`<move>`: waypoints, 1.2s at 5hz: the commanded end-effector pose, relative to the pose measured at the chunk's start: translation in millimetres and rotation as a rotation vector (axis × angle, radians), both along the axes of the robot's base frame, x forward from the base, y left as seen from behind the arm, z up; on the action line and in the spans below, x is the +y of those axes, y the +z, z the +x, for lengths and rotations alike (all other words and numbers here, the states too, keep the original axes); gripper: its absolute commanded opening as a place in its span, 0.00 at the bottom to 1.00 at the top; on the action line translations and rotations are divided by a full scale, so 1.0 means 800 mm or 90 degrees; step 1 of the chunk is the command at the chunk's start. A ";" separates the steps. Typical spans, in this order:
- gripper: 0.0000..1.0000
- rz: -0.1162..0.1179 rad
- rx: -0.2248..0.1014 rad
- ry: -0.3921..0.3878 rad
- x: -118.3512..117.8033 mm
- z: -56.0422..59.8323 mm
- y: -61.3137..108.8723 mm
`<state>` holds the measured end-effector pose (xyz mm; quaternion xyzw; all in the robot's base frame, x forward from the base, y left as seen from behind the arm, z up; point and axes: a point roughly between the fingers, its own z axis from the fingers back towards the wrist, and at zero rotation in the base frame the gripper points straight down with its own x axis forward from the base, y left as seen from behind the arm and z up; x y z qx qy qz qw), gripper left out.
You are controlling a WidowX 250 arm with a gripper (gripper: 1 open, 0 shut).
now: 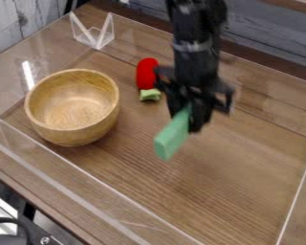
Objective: Put the green block in the brown bowl
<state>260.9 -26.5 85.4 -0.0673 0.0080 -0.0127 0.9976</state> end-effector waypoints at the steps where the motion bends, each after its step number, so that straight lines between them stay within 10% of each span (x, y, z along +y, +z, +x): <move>1: 0.00 0.015 -0.049 0.055 0.050 0.013 0.037; 4: 0.00 0.050 -0.053 0.094 0.194 -0.004 0.021; 6: 0.00 0.064 -0.041 0.095 0.228 -0.015 -0.013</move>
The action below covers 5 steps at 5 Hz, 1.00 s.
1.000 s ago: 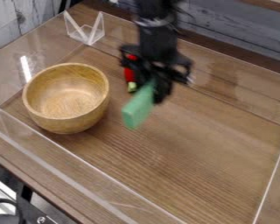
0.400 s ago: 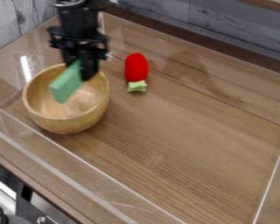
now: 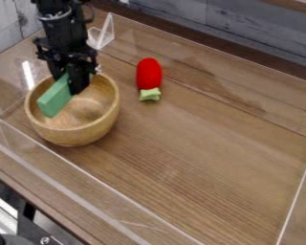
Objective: Put the green block in the brown bowl
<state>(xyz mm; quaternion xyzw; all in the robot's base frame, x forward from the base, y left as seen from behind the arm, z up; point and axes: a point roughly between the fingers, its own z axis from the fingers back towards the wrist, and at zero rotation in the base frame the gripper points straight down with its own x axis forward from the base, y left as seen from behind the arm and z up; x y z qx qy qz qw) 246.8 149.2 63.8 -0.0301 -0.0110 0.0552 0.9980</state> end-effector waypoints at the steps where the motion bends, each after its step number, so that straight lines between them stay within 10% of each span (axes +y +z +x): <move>1: 0.00 0.024 -0.006 0.005 0.012 -0.001 -0.002; 4: 0.00 0.027 0.024 0.004 0.012 -0.004 -0.035; 5: 1.00 0.026 0.030 0.005 0.011 -0.005 -0.035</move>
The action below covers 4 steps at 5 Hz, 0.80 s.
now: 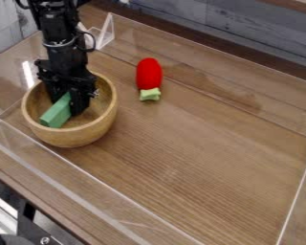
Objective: Put the green block in the brown bowl
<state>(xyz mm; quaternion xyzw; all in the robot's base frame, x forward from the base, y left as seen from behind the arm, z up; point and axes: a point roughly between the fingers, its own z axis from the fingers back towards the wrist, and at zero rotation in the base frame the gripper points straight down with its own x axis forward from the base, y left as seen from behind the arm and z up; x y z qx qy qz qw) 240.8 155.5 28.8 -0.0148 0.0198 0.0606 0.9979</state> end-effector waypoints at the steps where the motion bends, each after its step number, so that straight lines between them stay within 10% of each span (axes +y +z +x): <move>1: 1.00 0.004 -0.008 0.000 -0.001 0.002 0.012; 4: 1.00 -0.004 0.004 0.000 -0.011 0.002 -0.002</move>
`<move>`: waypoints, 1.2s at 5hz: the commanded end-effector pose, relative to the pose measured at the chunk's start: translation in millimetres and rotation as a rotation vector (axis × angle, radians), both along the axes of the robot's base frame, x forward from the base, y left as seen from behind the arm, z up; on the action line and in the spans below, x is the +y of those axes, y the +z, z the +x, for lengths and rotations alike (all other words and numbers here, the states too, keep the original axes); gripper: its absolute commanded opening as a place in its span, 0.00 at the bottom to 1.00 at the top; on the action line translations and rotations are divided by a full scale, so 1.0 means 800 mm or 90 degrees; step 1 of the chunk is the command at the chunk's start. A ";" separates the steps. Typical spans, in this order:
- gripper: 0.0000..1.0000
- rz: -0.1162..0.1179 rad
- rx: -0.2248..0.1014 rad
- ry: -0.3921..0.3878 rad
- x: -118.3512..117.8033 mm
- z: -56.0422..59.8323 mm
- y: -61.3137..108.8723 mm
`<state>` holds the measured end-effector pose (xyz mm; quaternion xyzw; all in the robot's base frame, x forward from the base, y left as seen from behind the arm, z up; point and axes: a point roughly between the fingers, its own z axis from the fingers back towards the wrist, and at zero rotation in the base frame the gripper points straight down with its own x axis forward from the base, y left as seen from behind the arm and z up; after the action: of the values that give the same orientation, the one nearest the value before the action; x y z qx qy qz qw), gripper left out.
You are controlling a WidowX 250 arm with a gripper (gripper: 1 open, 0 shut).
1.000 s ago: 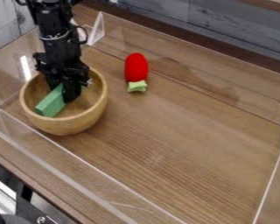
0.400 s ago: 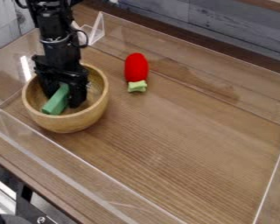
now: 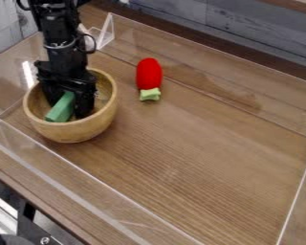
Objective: Put the green block in the brown bowl
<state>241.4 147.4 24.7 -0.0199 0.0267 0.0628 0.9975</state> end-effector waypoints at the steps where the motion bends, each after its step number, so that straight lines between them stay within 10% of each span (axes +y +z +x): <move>1: 0.00 0.002 0.000 -0.001 0.000 0.002 -0.002; 6: 0.00 -0.011 -0.019 0.005 -0.014 0.013 0.041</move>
<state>240.9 130.2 33.2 -0.0501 0.0546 0.0688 0.9949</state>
